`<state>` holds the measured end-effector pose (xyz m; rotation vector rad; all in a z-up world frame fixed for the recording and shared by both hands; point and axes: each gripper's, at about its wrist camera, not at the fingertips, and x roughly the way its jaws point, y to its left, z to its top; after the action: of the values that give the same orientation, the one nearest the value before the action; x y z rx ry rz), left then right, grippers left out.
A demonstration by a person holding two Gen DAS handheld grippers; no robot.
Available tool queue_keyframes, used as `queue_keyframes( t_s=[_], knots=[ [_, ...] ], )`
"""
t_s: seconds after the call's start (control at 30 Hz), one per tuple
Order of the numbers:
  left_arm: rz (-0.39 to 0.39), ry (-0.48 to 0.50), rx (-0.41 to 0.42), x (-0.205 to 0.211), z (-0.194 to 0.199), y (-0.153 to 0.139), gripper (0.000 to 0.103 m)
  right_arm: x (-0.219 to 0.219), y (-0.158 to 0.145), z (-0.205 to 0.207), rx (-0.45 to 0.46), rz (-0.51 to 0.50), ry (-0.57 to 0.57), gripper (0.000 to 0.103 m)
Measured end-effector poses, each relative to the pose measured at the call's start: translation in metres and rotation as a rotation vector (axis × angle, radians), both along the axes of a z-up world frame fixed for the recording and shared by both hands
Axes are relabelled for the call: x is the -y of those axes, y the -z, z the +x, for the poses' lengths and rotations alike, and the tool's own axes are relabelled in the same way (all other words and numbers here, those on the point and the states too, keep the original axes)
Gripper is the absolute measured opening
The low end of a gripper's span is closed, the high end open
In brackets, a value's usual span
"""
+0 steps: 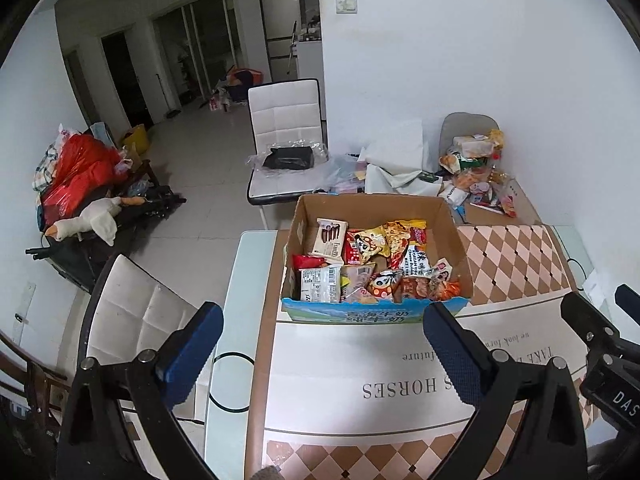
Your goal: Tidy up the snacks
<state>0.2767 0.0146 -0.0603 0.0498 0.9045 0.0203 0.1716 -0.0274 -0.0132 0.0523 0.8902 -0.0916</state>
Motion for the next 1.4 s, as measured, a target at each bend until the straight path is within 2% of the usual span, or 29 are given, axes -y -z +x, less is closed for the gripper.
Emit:
queue_keyframes(
  t_s=[1.0,1.4],
  knots=[
    [-0.001,-0.011,-0.014,0.000,0.005,0.009,0.102,0.002,0.016,0.009,-0.001,-0.003,0.008,0.101],
    [-0.002,-0.012,-0.012,0.001,0.005,0.008,0.102,0.000,0.007,0.002,0.018,-0.007,0.010,0.101]
  ],
)
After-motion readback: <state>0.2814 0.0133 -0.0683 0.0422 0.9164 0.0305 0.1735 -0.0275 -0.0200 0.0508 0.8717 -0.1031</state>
